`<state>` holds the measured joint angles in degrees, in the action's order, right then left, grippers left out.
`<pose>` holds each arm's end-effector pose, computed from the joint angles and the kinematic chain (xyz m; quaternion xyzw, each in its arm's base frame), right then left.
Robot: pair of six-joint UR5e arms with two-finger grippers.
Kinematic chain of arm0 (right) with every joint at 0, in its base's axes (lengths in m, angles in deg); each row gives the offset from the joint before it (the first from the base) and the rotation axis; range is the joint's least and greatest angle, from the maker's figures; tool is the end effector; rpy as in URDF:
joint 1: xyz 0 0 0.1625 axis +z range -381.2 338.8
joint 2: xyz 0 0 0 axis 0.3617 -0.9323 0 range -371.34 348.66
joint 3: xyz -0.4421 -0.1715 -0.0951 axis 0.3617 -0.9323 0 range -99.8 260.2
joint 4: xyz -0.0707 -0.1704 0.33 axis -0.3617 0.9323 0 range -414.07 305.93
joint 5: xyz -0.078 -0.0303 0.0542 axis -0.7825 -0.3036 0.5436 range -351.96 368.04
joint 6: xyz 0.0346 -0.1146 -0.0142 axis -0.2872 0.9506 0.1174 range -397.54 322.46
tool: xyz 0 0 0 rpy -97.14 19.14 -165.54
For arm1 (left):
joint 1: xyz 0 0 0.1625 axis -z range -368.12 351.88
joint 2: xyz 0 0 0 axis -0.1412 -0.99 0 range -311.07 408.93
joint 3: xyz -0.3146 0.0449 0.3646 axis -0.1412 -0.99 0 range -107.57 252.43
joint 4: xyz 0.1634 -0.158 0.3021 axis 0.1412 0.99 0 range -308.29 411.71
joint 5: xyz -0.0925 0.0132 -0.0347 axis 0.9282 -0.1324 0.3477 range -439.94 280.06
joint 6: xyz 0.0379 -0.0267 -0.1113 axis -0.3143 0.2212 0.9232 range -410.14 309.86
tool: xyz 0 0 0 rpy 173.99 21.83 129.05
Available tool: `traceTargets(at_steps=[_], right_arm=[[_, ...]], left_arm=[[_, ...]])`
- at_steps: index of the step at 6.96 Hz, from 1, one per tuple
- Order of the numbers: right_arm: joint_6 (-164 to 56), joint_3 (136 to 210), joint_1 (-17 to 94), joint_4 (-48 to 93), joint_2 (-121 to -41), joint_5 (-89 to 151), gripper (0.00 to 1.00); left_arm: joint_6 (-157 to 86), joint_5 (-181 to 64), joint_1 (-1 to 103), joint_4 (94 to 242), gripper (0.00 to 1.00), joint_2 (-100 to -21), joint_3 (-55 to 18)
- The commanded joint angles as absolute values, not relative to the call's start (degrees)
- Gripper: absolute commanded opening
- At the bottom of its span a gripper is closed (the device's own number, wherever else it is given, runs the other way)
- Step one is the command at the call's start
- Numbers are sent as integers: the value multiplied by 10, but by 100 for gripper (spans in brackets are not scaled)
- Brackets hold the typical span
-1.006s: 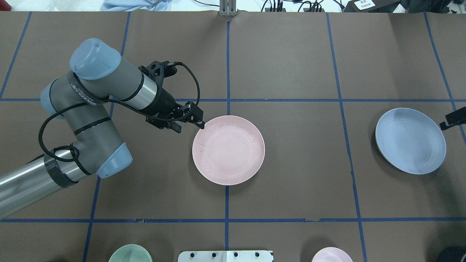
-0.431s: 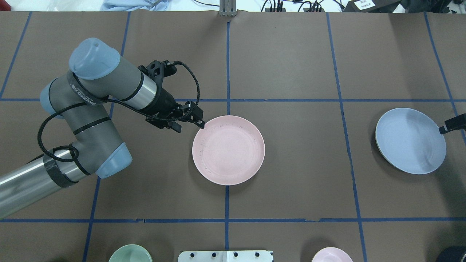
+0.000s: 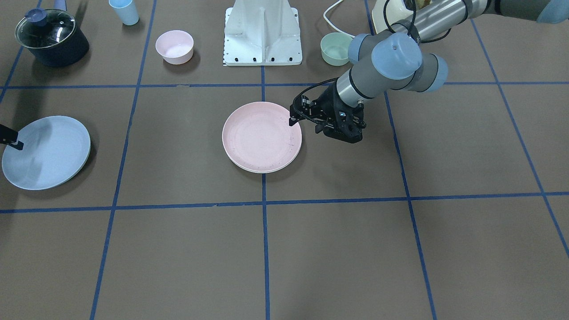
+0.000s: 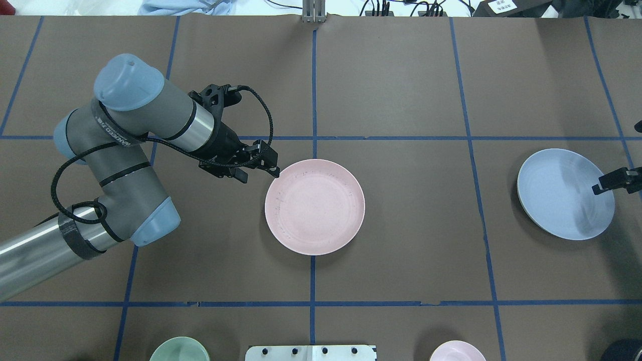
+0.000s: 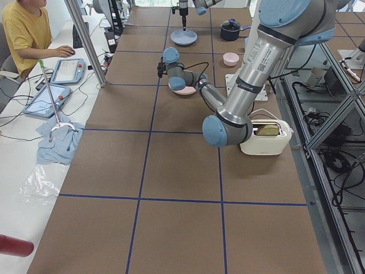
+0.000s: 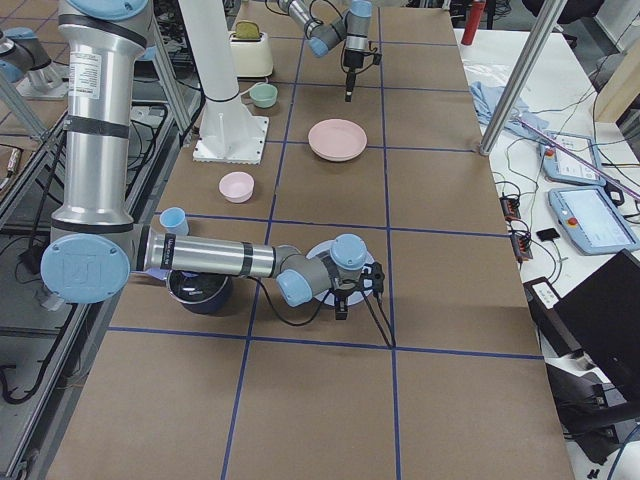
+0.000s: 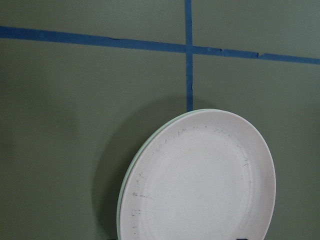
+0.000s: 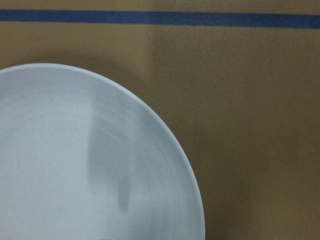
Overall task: Stack three plates with pink and blue
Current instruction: 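Raise the left gripper off the stack while the right gripper reaches the blue plate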
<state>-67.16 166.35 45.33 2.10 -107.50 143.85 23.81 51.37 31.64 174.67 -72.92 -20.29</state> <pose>-0.1249 -0.4055 0.7415 -0.0001 -0.4256 -0.0318 0.9043 0.4794 -0.4687 0.3152 -0.0158 0.5968 0.0321 0.8016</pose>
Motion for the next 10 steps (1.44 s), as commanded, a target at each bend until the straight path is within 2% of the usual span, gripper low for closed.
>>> traceTargets(at_steps=[1,4,5,6,7,8,10], right_arm=[[-674,1655,449,22,-1070,1438,88],[-674,1644,445,21,-1064,1439,85],[-674,1644,445,21,-1064,1439,81],[-675,1643,445,22,-1064,1439,53],[-675,1641,445,22,-1064,1439,19],[-674,1634,445,21,-1064,1440,0],[-678,1665,445,21,-1064,1449,0]], left_arm=[[238,514,317,1747,83,-729,-203],[239,514,317,1748,83,-729,-204],[239,514,317,1748,83,-729,-207],[239,514,317,1748,83,-729,-208],[239,513,317,1748,83,-729,-208],[239,514,317,1748,83,-729,-208],[239,514,318,1748,83,-729,-213]])
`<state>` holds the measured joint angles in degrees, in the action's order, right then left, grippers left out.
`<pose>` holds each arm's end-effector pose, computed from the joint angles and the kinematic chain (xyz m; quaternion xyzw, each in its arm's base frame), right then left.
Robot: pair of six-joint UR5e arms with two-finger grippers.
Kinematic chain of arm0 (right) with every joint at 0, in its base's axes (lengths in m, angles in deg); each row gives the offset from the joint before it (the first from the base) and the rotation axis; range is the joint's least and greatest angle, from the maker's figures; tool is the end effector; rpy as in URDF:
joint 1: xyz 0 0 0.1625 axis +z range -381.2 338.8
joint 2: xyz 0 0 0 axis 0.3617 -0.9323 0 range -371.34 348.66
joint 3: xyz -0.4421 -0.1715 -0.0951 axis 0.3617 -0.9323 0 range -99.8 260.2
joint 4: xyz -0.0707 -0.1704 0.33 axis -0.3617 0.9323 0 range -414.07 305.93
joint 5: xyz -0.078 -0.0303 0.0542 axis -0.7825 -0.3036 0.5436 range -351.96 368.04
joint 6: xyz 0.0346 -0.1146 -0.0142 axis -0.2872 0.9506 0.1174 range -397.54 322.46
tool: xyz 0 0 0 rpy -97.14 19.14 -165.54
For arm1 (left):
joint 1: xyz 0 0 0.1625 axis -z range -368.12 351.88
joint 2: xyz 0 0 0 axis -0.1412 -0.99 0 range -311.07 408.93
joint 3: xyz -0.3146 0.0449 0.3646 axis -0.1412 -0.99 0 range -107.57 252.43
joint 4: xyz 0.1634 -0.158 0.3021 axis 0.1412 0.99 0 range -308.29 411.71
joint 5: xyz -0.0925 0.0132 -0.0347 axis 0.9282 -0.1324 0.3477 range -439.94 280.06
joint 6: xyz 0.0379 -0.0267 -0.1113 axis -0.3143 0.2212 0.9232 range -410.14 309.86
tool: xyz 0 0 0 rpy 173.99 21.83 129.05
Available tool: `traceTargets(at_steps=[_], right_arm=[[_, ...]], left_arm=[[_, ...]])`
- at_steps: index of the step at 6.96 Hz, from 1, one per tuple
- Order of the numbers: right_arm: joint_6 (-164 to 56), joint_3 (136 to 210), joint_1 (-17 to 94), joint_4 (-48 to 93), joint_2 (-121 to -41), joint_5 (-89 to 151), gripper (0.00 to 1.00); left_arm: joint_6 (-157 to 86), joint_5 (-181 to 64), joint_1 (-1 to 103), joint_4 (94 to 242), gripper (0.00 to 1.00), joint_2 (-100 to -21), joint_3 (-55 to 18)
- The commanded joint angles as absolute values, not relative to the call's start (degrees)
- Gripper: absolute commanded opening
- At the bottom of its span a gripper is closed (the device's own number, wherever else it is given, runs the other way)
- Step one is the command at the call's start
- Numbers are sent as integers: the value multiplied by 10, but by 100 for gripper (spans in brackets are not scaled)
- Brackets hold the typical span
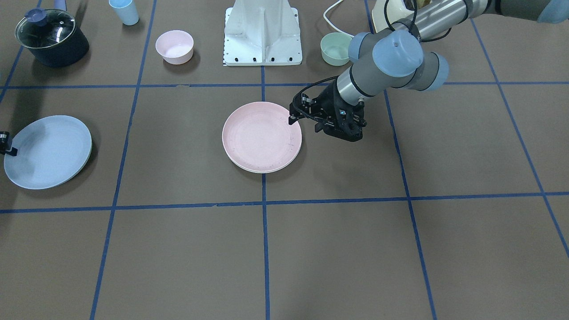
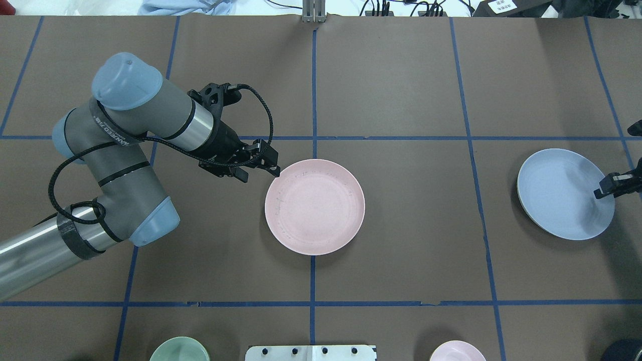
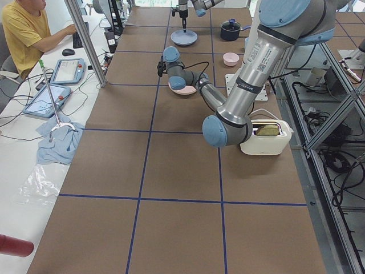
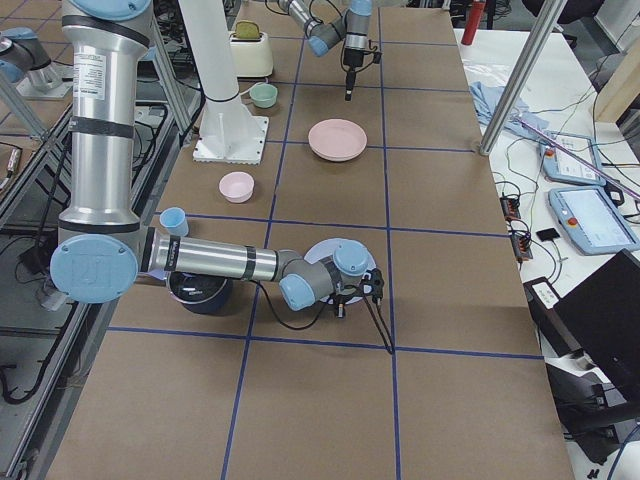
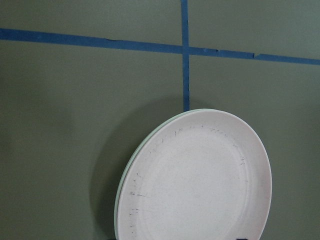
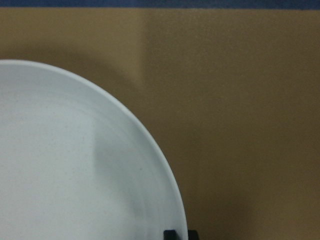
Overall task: Stack three plates with pink and blue
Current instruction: 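Grasp the light blue plate rim with the right gripper and lift it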
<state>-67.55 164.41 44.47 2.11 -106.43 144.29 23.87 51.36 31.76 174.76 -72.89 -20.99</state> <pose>-0.1345 -0.4098 0.7490 -0.0130 -0.4259 -0.0332 0.9040 0.4759 -0.4676 0.3103 -0.0118 0.6008 0.0334 0.7986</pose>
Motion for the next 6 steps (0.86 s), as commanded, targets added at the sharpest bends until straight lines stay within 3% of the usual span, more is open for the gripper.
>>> traceTargets(at_steps=[1,3,6], right_arm=[[-712,1700,446,22,-1064,1462,0],[-813,1736,445,21,-1046,1508,0],[-1097,1780,373,20,-920,1515,0]], left_arm=[[240,514,321,1748,83,-729,-218],[240,517,333,1747,83,-729,-227],[235,519,369,1743,83,-705,-262]])
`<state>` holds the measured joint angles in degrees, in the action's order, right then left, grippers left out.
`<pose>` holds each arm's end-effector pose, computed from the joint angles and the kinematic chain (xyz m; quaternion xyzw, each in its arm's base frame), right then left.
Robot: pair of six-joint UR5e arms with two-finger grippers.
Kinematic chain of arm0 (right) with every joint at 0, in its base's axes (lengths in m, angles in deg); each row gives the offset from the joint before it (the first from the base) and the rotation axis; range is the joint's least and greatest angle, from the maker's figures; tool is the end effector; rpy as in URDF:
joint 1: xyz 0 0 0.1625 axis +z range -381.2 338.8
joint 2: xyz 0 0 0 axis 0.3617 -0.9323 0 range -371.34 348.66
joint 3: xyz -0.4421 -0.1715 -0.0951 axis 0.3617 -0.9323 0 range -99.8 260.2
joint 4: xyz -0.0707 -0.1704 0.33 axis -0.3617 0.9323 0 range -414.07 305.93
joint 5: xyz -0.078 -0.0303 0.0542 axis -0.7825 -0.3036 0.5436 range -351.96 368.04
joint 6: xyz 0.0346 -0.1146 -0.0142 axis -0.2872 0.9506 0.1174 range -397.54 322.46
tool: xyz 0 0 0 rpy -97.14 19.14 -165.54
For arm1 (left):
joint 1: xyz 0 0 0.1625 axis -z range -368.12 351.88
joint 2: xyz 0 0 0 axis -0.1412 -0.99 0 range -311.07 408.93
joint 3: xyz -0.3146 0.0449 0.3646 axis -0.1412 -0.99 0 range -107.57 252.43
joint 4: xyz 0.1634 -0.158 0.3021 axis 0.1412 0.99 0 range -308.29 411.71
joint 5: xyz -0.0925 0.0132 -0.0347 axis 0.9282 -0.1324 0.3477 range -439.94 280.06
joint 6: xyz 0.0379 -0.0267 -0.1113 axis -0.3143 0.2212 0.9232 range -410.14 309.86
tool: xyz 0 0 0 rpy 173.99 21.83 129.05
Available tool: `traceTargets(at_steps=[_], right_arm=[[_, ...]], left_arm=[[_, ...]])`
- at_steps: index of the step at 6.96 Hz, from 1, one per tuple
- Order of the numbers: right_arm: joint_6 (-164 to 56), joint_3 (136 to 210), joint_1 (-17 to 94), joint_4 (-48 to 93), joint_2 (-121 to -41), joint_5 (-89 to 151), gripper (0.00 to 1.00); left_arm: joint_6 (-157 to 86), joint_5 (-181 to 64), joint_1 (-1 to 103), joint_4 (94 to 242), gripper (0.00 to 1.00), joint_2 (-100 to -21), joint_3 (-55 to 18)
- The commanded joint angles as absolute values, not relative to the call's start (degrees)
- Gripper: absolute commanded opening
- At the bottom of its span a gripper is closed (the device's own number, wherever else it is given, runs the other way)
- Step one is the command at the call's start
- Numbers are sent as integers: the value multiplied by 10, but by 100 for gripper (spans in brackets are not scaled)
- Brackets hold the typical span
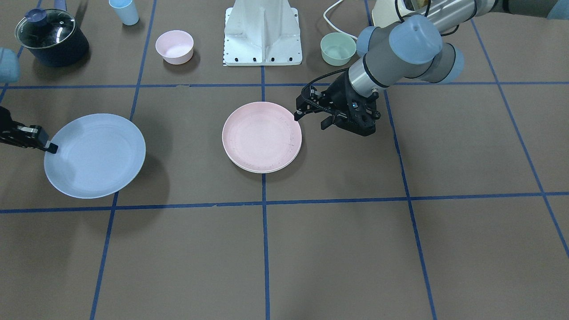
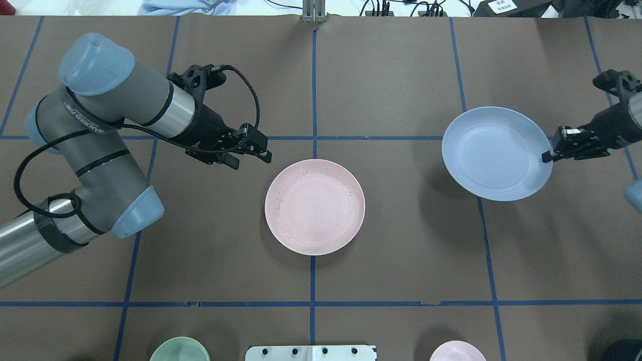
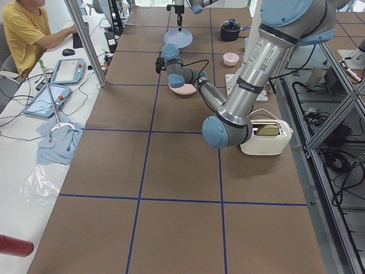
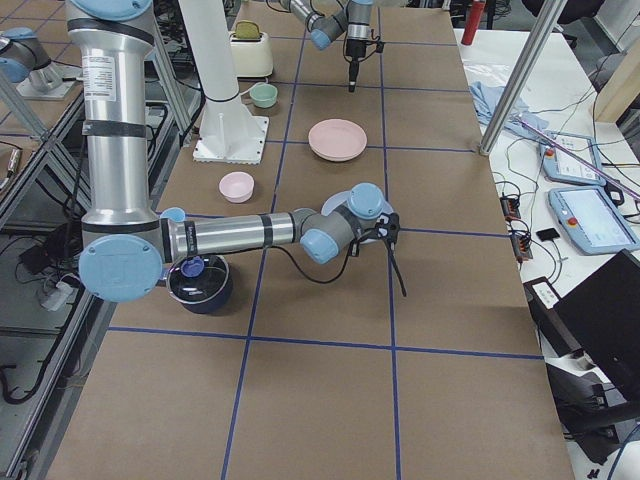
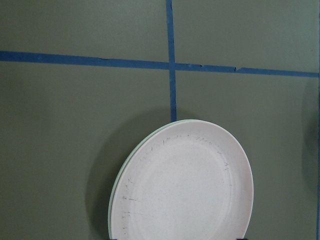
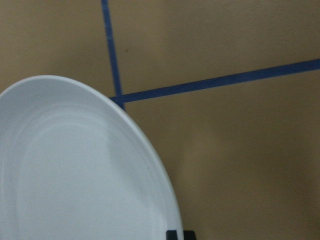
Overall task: Stack three plates with pink and blue
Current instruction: 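Grasp the light blue plate rim with the right gripper and lift it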
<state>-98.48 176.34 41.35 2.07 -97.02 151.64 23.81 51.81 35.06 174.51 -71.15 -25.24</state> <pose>-0.2009 -0.4655 0.5621 -0.0497 -0.5341 0.0754 0.8406 0.4305 -0.4767 0.3005 0.0137 0.6129 0.0212 0.7898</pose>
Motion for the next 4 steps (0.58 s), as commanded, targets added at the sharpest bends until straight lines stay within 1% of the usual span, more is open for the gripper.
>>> traceTargets(at_steps=[1,2,4], right_arm=[[-1176,1787,337,20,-872,1503,0],[-1262,1806,278,22,-829,1447,0],[-1323,1842,163,24,-817,1334,0]], left_arm=[[231,520,389,1747,82,-693,-261],[228,522,409,1748,82,-685,-261],[177,591,470,1745,82,-674,-245]])
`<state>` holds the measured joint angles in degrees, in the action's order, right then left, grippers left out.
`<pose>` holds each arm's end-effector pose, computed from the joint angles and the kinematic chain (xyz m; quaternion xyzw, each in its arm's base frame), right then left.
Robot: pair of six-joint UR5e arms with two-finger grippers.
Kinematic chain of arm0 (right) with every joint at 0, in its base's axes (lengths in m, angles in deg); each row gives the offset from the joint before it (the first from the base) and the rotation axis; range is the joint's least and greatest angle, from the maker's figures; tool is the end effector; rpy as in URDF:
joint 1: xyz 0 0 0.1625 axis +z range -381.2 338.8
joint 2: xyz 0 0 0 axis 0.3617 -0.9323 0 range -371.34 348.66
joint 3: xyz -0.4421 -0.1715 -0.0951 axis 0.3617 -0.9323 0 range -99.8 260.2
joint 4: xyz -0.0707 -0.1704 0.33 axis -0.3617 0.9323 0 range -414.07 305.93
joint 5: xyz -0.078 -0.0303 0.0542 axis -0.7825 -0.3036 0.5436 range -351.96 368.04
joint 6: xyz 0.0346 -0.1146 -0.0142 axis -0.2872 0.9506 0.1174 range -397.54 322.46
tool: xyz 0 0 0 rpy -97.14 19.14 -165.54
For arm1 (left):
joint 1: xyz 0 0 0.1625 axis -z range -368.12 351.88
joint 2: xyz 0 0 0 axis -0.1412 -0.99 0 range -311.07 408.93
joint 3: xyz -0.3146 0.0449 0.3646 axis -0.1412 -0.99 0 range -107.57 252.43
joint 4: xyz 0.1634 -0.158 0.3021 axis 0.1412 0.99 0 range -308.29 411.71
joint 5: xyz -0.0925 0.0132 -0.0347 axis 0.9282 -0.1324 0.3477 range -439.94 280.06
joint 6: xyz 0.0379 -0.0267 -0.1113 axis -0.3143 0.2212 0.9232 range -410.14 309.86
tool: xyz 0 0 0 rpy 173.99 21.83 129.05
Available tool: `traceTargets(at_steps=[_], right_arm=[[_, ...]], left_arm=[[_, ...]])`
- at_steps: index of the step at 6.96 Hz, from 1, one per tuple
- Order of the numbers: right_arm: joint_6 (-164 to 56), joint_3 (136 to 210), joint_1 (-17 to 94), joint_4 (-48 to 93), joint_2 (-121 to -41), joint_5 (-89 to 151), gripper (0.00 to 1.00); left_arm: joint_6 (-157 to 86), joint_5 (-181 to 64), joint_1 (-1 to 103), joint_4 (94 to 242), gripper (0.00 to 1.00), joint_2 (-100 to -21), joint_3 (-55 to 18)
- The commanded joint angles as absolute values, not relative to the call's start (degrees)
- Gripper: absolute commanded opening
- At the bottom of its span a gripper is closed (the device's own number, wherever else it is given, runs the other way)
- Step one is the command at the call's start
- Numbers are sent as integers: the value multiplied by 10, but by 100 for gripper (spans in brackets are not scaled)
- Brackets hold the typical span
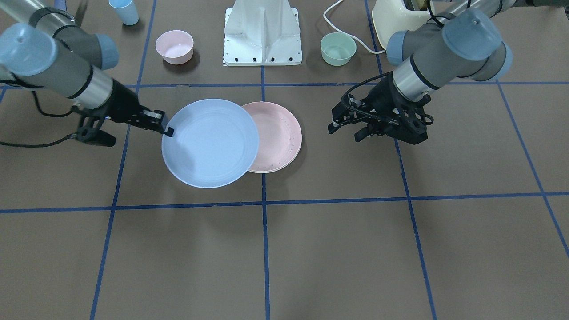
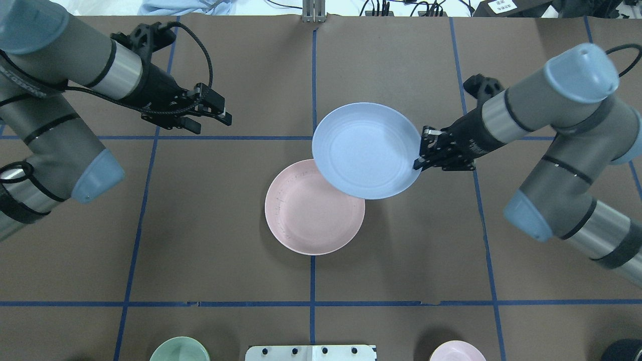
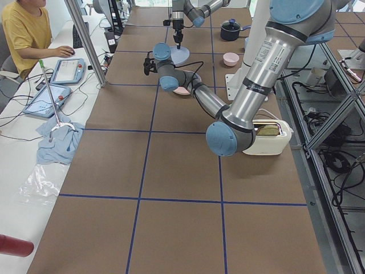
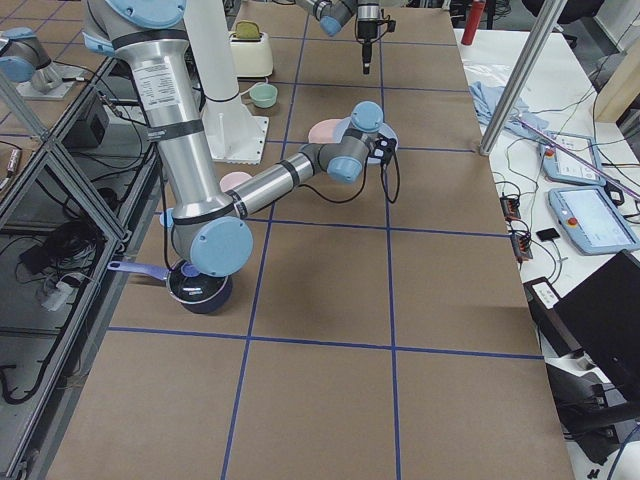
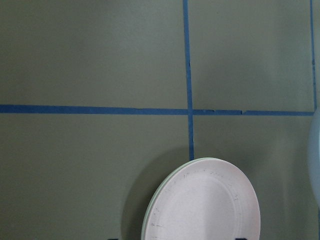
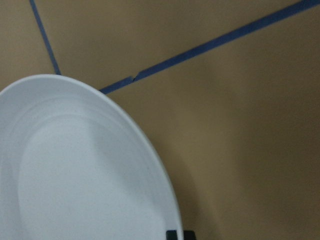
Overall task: Stack three plates with pink and blue
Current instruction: 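Carry the light blue plate onto the pink plate and lower it with the right gripper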
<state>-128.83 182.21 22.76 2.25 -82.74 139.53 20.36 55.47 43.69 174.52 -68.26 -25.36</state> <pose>-0.3828 -0.4435 0.3901 -0.0983 -0.5726 0.1307 0.8033 0.3503 -0.5221 0.3297 0.0395 0.6048 -0.0062 0.7954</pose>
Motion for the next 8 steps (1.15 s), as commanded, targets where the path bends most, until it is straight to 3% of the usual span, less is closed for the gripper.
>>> traceTargets(at_steps=[1,3,8], right_arm=[[-1340,1841,107,29,-809,1271,0],[-1340,1838,54,30,-808,1195,0],[-1340,1834,56,30,-805,1182,0]], left_arm=[[161,594,480,1744,82,-671,-244],[160,595,481,1742,82,-670,-243],[160,595,481,1742,82,-670,-240]])
